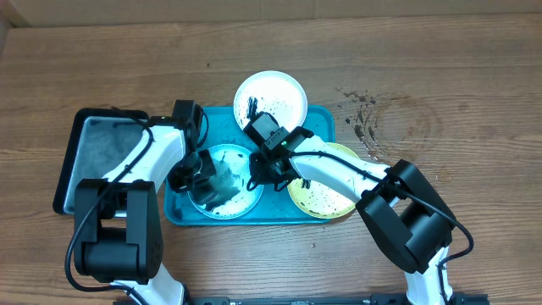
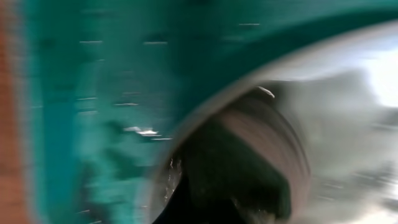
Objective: Clean dirty plates on tray and stack at the side
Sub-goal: 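Hold the plate with the right gripper while the left sponge scrubs it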
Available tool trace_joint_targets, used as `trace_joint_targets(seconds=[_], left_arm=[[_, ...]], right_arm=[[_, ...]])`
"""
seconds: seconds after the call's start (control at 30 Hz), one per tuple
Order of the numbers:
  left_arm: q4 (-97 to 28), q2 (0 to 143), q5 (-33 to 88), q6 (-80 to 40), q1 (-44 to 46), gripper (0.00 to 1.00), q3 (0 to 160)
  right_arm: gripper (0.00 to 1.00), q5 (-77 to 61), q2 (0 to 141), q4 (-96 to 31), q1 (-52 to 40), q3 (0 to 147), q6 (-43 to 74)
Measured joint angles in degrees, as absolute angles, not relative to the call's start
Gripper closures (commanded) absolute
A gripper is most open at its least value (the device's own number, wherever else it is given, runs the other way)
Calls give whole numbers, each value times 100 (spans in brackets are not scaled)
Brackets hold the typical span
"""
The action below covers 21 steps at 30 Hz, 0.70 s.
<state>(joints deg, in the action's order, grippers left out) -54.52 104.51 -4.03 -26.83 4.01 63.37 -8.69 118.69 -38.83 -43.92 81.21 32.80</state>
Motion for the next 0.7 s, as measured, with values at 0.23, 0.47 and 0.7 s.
trace_joint_targets(seconds=[0.23, 0.47, 0.7], left_arm=[[-6348, 10543, -967, -2694, 386, 96, 6814], [-7196, 10471, -1240, -2858, 272, 96, 8543], [-7290, 9673, -1092, -2858, -301, 96, 9531]], right_arm=[[96, -961, 11869, -3846, -4477, 8123, 3280], [96, -832, 11869, -4018, -4427, 8197, 2912], [96, -392, 11861, -4831, -4469, 9019, 2290]])
